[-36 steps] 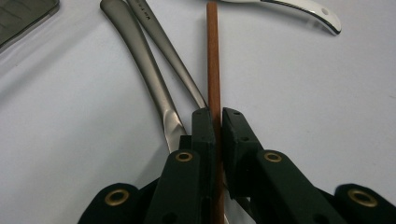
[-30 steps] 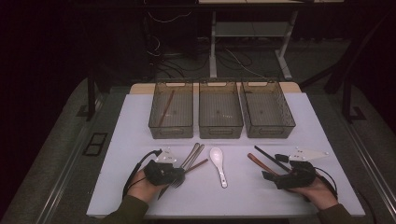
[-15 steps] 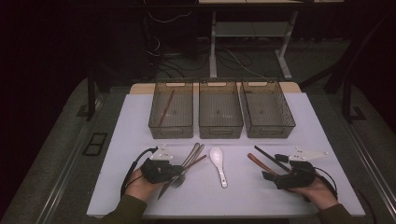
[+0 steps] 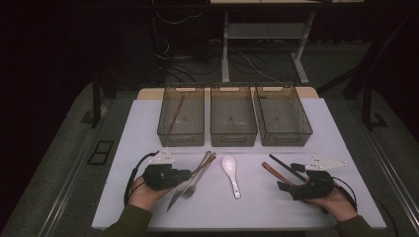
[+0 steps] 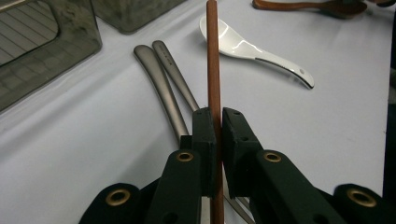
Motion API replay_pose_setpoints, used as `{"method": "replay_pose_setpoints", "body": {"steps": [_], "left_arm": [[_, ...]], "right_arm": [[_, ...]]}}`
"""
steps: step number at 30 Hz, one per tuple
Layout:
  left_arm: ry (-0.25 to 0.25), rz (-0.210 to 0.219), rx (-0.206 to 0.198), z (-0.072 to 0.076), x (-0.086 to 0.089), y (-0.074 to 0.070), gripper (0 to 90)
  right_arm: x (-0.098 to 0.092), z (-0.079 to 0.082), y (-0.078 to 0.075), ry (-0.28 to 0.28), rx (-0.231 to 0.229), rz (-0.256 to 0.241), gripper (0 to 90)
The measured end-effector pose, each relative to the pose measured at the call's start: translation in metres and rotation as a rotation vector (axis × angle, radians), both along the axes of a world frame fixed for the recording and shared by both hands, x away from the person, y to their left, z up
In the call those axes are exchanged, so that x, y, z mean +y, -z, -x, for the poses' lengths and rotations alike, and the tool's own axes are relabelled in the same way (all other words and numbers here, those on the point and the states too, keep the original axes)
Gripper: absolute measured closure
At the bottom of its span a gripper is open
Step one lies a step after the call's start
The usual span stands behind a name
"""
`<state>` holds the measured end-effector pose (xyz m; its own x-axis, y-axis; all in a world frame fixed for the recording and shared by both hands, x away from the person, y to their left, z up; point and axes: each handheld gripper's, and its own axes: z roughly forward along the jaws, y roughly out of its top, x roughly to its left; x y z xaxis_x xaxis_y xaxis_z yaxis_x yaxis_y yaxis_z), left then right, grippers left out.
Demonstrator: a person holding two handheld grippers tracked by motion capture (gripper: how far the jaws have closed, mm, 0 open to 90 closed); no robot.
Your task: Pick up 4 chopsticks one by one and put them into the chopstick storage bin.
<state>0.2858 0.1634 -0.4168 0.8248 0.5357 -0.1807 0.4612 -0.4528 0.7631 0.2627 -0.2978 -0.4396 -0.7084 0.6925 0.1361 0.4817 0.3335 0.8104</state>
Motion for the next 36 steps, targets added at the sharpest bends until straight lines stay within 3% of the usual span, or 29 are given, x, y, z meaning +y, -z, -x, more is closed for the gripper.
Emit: {"method": "replay_pose_setpoints", "body": {"steps": [16, 36], "left_arm": [[-0.034, 0.105, -0.005, -0.014, 0.013, -0.013, 83.3], [-0.073, 0.079, -0.034, -0.046, 0.012, -0.023, 83.3]], "right_arm": [[0.001, 0.0, 0.0, -0.001, 0.003, 0.003, 11.5], [0.0, -0.001, 0.001, 0.007, 0.003, 0.004, 11.5]]}}
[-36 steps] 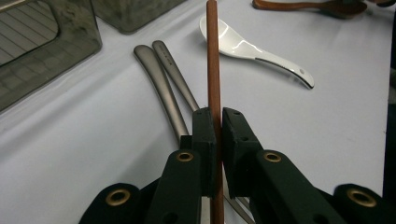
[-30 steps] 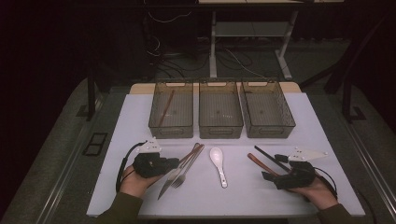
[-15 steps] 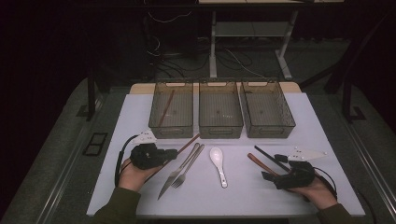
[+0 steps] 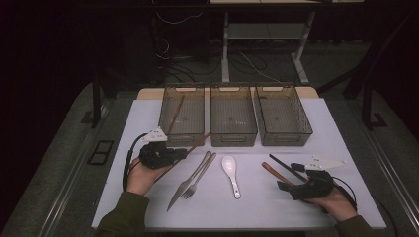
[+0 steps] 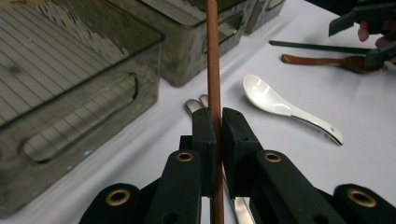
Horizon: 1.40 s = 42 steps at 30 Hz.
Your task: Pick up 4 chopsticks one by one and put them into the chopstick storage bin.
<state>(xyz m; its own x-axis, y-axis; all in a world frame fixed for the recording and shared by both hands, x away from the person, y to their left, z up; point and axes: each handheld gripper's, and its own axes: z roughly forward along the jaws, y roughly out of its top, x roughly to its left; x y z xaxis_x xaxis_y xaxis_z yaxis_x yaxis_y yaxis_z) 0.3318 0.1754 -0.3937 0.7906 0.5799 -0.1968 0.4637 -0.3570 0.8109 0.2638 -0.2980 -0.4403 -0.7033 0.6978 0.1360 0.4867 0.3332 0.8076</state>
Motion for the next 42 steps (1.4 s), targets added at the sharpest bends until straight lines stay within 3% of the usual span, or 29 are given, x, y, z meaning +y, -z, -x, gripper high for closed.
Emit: {"method": "replay_pose_setpoints", "body": {"steps": [14, 29, 42], "left_arm": [[-0.017, 0.004, -0.018, -0.017, -0.002, -0.01, 83.3], [-0.021, 0.006, -0.046, -0.037, -0.013, -0.029, 83.3], [-0.05, -0.006, -0.083, -0.066, -0.021, -0.047, 83.3]], "right_arm": [[0.0, 0.0, 0.0, 0.001, 0.001, -0.001, 11.5], [0.0, 0.0, 0.0, 0.001, 0.005, -0.001, 11.5], [0.0, 0.0, 0.0, 0.001, 0.004, -0.003, 11.4]]}}
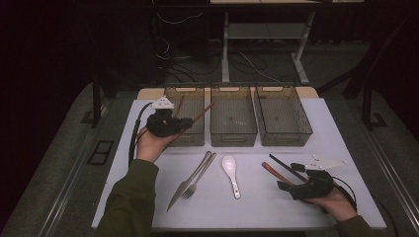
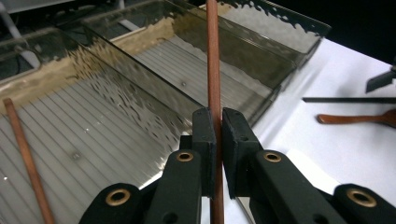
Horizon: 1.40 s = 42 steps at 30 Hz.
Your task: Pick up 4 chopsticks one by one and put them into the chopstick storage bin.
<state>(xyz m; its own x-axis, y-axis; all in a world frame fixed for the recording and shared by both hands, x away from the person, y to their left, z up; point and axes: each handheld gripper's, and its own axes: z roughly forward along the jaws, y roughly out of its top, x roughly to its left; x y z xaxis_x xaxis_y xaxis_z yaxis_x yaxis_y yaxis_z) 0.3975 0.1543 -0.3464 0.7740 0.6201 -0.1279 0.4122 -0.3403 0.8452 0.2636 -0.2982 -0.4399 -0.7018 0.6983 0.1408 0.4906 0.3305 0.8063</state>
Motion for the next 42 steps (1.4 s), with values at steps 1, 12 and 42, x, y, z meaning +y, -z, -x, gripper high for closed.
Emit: {"method": "replay_pose_setpoints", "body": {"steps": [1, 12, 42], "left_arm": [[-0.004, 0.004, -0.002, -0.003, 0.0, -0.001, 83.3], [-0.037, -0.003, -0.027, -0.032, -0.006, -0.016, 83.3], [-0.23, -0.044, -0.063, -0.095, -0.011, 0.016, 83.3]], "right_arm": [[0.0, 0.0, 0.0, -0.001, 0.0, -0.001, 11.5], [-0.001, 0.0, -0.001, -0.001, 0.001, -0.011, 11.5], [-0.003, 0.001, 0.0, -0.002, 0.003, -0.027, 11.5]]}}
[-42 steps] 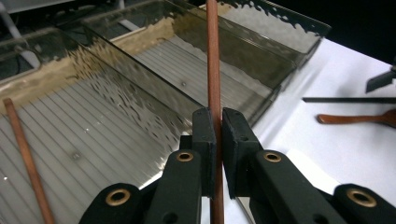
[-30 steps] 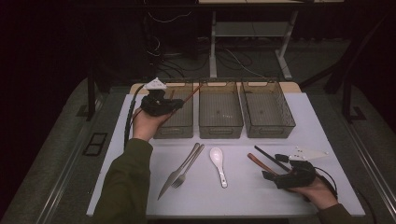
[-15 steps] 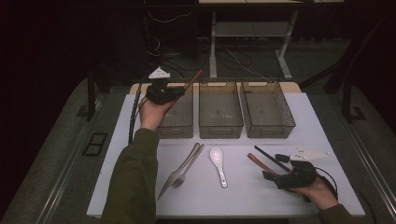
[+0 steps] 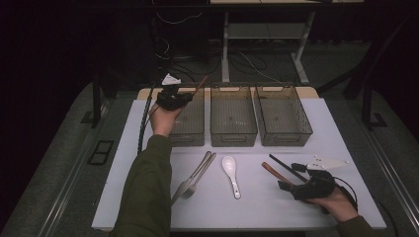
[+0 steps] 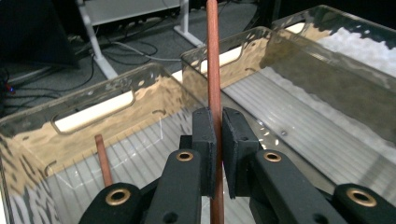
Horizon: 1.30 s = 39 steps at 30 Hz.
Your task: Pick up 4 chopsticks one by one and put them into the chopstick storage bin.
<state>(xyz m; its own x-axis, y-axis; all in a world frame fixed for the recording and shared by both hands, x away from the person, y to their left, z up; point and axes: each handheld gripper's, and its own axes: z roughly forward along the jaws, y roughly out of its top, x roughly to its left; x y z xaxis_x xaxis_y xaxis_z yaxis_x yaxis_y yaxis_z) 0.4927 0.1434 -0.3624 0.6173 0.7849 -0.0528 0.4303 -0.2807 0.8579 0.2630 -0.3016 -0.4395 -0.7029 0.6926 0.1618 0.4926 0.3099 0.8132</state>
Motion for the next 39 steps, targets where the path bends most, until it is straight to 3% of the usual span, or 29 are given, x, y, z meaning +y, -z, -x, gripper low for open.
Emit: {"method": "replay_pose_setpoints", "body": {"steps": [2, 17, 24, 33, 39], "left_arm": [[-0.007, -0.019, 0.01, -0.001, 0.001, 0.003, 83.2], [-0.078, -0.052, 0.091, -0.008, 0.003, 0.02, 82.5], [-0.117, -0.07, 0.103, -0.008, 0.007, 0.021, 70.5], [-0.076, -0.078, 0.106, -0.003, 0.005, 0.015, 59.8], [-0.018, -0.081, 0.097, 0.005, 0.001, 0.007, 52.1]], "right_arm": [[0.0, 0.0, 0.0, 0.001, 0.002, -0.001, 11.5], [0.0, 0.001, 0.0, 0.0, 0.0, -0.002, 11.4], [0.0, 0.001, 0.0, 0.001, 0.001, -0.001, 11.5], [0.0, 0.0, 0.0, 0.0, 0.0, 0.003, 11.5], [0.0, 0.001, 0.0, 0.003, 0.004, 0.005, 11.4]]}}
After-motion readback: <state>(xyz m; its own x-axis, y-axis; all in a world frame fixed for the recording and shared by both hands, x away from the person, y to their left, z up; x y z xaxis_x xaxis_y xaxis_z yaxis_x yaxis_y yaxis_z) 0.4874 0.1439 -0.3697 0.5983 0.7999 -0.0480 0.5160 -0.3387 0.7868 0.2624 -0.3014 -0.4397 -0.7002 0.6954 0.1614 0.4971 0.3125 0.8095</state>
